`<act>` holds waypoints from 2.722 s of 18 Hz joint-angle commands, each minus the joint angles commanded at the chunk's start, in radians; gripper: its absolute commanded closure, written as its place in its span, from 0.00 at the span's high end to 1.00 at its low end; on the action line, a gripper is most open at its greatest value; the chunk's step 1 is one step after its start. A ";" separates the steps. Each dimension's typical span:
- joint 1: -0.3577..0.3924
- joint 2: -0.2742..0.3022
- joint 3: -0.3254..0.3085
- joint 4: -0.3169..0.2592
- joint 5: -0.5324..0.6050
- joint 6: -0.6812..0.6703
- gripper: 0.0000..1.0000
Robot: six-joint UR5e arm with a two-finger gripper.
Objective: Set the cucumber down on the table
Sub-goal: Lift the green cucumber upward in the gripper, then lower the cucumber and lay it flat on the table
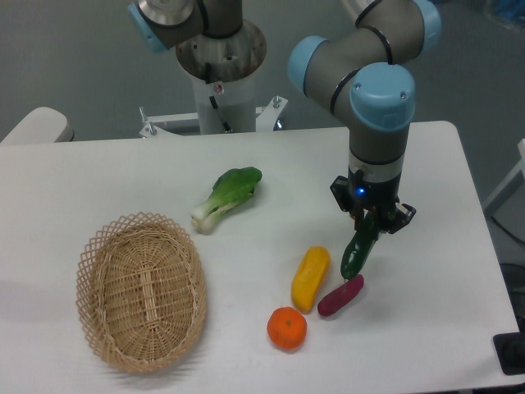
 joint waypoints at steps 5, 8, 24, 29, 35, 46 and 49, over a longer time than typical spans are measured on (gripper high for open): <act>0.015 0.002 -0.008 0.000 0.002 0.003 0.18; 0.034 0.003 -0.031 0.000 0.003 0.075 0.17; 0.198 0.014 -0.210 0.035 0.002 0.655 0.18; 0.166 -0.054 -0.261 0.147 0.002 0.663 0.18; 0.166 -0.080 -0.256 0.150 0.002 0.663 0.20; 0.164 -0.066 -0.229 0.150 -0.005 0.637 1.00; 0.163 -0.023 -0.204 0.141 -0.061 0.522 1.00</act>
